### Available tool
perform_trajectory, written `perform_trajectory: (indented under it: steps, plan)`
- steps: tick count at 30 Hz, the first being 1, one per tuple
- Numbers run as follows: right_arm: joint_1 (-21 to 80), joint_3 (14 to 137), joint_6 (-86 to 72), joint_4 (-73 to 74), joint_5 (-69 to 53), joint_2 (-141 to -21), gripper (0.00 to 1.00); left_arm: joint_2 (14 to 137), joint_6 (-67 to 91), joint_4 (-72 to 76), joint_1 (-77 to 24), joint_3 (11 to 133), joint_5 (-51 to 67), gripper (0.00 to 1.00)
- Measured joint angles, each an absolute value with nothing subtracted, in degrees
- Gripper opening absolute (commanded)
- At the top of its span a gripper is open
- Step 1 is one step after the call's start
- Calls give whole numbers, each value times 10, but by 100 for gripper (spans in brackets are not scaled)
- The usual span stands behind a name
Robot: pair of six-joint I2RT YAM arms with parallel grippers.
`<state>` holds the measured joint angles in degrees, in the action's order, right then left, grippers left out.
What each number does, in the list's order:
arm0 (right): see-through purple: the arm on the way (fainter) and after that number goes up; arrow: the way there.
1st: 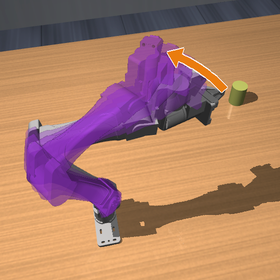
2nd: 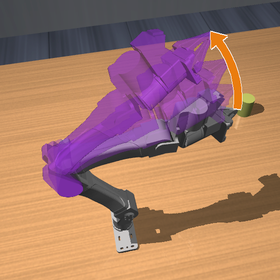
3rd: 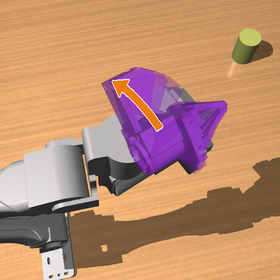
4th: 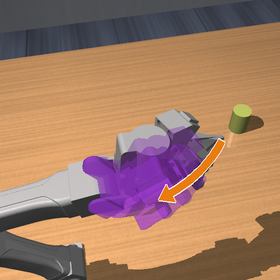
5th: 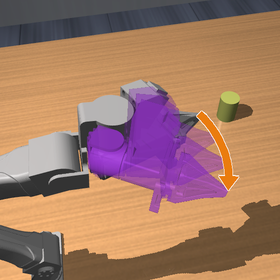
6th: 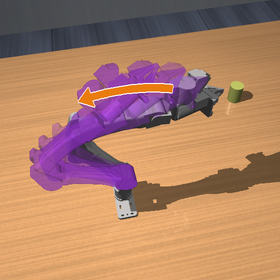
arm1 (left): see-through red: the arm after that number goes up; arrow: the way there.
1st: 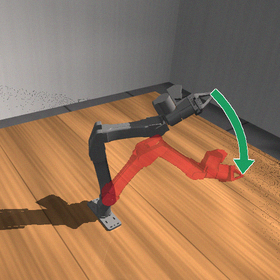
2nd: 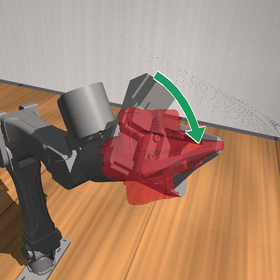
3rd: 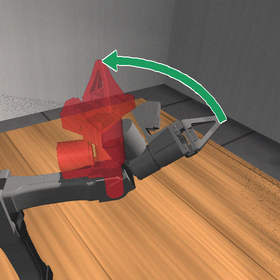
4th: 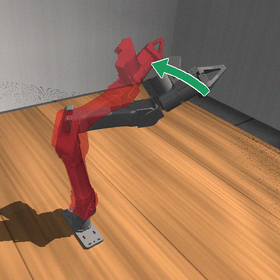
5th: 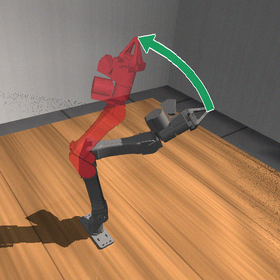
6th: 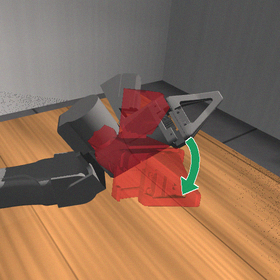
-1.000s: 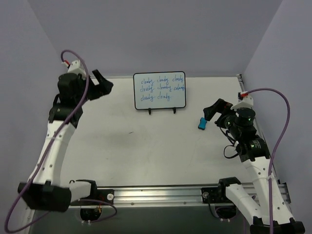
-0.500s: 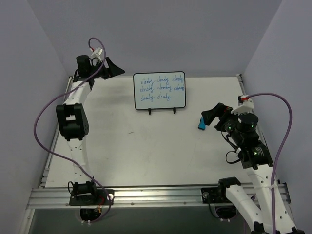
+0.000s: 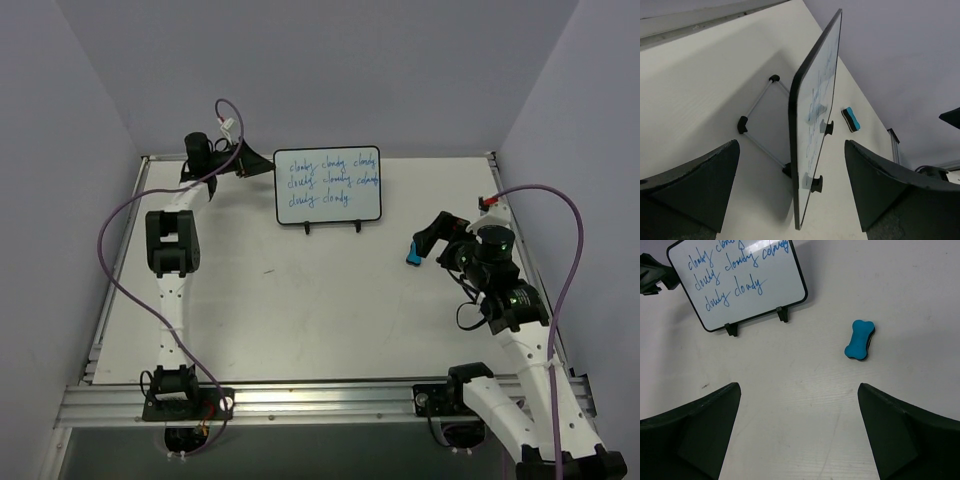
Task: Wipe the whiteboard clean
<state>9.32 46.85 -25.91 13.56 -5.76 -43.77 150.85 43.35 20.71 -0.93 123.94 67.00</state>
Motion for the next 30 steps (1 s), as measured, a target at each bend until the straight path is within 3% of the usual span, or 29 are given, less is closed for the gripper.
perform_trajectory:
  steps: [12, 13, 18, 30]
  plan:
    - [98, 469, -255, 148, -41, -437, 100, 1550, 434, 208, -38, 1306, 678, 100]
    - [98, 469, -254, 150, -38, -433, 100, 1556, 436, 208, -37, 1313, 679, 94]
    - [98, 469, -252, 158, -27, -420, 100, 1579, 455, 210, -37, 1336, 682, 90]
    - [98, 469, -250, 169, -23, -420, 100, 1584, 486, 240, -38, 1345, 691, 67]
